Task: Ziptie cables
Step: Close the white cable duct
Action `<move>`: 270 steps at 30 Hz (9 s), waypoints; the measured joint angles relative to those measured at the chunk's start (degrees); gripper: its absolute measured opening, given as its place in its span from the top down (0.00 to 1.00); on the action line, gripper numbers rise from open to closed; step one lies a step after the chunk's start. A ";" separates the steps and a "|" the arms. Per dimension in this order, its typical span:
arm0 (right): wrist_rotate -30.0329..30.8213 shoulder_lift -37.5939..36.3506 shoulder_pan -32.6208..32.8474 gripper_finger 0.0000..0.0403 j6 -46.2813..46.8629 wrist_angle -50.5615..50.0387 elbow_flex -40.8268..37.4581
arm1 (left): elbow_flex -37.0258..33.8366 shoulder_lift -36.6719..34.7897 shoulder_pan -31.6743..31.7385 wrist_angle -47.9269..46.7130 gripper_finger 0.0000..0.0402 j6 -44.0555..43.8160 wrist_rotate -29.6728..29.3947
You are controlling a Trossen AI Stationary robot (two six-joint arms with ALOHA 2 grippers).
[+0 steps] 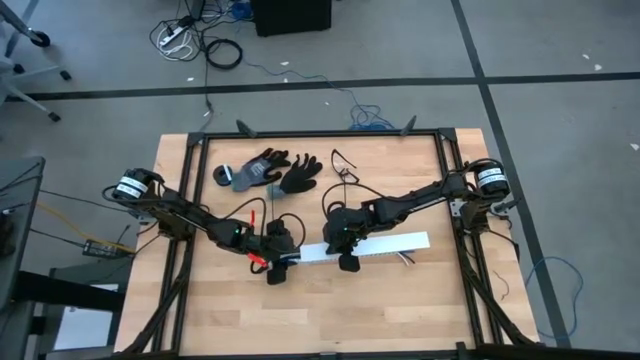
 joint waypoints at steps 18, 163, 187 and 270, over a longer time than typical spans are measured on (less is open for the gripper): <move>4.25 -6.87 1.35 1.00 -2.26 0.45 -0.25 | 0.09 0.72 0.02 1.13 0.44 -0.26 0.02; 4.34 4.96 -1.03 1.00 6.59 19.23 0.43 | -11.32 -4.44 -14.84 4.52 0.30 -13.40 -23.32; 8.30 2.25 -0.32 1.00 -2.25 13.24 0.47 | -11.28 -4.48 -14.82 3.54 0.40 -12.96 -23.22; 3.48 -2.49 -2.96 1.00 -4.04 11.71 -1.22 | -11.02 -4.39 -11.45 6.62 0.40 -8.94 -17.96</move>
